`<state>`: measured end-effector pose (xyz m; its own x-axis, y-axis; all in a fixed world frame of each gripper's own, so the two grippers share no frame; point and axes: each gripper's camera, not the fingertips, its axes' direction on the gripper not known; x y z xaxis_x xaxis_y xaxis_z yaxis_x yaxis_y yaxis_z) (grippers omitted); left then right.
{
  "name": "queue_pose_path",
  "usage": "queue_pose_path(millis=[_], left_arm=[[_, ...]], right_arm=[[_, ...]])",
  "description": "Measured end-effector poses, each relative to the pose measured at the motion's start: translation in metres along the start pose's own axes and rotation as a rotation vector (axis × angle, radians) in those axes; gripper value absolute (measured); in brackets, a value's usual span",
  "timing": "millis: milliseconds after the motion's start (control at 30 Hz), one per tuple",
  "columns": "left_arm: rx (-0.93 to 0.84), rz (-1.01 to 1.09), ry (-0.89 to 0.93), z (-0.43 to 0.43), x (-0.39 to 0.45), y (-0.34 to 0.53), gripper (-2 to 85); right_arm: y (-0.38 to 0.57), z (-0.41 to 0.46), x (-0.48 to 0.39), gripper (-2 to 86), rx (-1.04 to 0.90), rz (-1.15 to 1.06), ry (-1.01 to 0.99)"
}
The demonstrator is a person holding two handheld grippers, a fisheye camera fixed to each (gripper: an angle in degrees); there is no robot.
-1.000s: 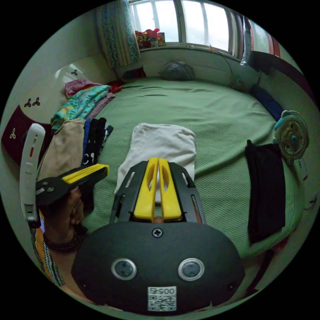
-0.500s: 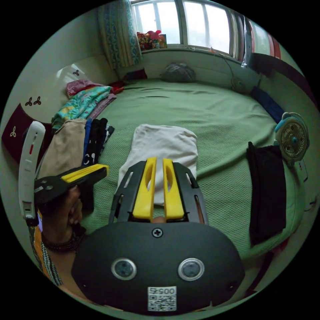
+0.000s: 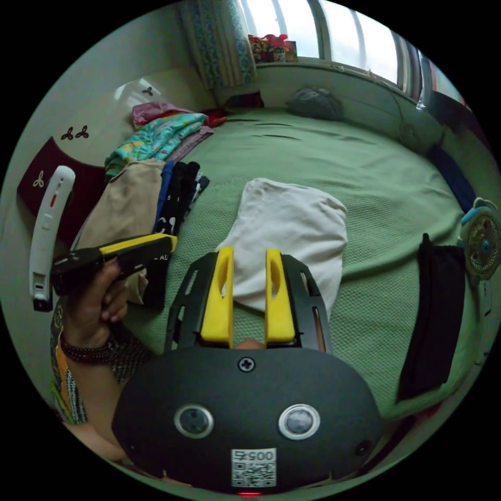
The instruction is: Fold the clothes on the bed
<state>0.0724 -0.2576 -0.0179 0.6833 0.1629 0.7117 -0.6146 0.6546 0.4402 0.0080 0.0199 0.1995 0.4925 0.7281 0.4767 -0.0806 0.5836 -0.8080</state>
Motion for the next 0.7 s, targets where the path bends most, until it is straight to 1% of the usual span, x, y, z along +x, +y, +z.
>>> queue_pose_path(millis=[167, 267, 500, 600, 700], left_arm=[[-0.006, -0.007, -0.028, 0.014, -0.014, -0.008, -0.2], [-0.010, -0.014, -0.031, 0.024, -0.023, -0.014, -0.2], [-0.026, -0.033, -0.019, 0.051, -0.040, -0.031, -0.1], [-0.035, -0.039, -0.012, 0.063, -0.044, -0.039, -0.1], [-0.031, -0.041, -0.001, 0.073, -0.046, -0.047, -0.2]], right_arm=[[-0.010, 0.028, -0.023, 9.3, -0.048, -0.060, -0.096], [-0.016, 0.049, -0.036, 9.1, -0.087, -0.084, -0.032], [-0.028, 0.097, -0.052, 7.8, -0.191, -0.109, 0.016], [-0.033, 0.108, -0.053, 4.6, -0.203, -0.113, 0.086], [-0.038, 0.104, -0.046, 0.9, -0.189, -0.090, 0.068]])
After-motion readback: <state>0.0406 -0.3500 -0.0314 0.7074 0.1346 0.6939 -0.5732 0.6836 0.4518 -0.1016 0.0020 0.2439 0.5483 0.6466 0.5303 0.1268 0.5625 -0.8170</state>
